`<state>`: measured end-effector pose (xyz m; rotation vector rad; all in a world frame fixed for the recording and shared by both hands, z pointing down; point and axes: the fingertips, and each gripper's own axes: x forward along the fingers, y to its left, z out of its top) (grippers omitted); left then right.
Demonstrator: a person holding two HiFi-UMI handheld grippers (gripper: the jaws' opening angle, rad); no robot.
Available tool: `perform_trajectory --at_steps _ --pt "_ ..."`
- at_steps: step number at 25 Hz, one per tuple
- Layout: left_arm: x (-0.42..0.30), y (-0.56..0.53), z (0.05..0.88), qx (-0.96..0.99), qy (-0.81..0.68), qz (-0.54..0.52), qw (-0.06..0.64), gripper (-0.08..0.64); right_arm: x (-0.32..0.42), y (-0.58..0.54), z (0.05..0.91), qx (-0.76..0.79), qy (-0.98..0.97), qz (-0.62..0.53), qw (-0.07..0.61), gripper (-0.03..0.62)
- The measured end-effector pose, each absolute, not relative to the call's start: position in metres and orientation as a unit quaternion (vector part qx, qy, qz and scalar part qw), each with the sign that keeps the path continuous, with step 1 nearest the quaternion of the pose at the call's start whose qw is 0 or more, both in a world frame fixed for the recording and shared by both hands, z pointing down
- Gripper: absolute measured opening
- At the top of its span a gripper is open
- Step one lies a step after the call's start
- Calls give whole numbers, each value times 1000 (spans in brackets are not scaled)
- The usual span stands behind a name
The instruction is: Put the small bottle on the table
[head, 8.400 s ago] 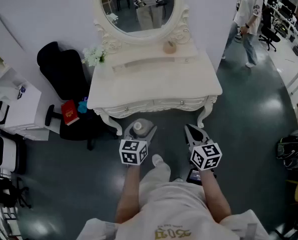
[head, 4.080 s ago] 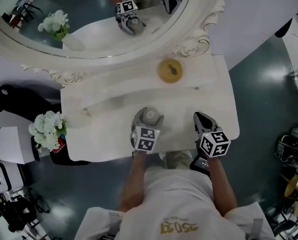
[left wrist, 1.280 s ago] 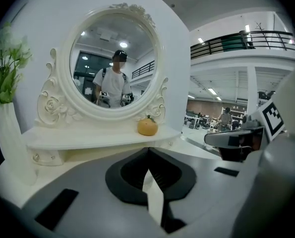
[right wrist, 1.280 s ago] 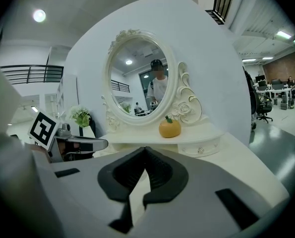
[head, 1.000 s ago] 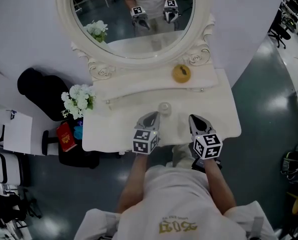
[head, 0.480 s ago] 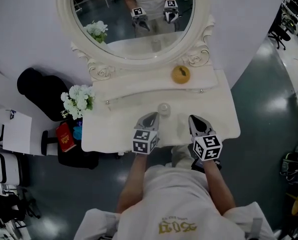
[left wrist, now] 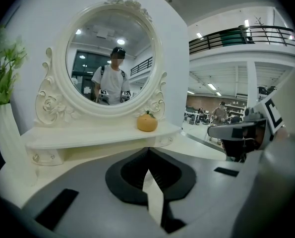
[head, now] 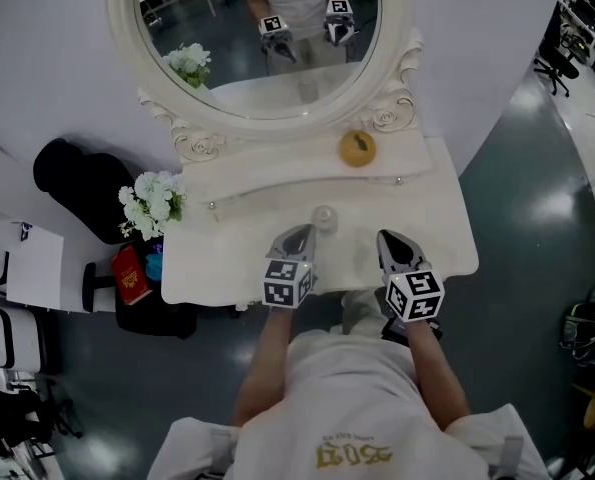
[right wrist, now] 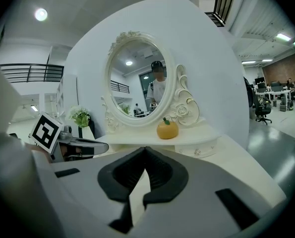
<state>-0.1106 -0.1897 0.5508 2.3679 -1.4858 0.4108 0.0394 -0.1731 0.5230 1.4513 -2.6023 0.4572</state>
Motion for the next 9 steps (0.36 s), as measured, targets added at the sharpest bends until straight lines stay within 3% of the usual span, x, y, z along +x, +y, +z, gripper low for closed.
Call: perform_trajectory --at_steps 9 --pt "-107 -188 551 830 -515 147 157 17 42 -172 525 480 -861 154 65 12"
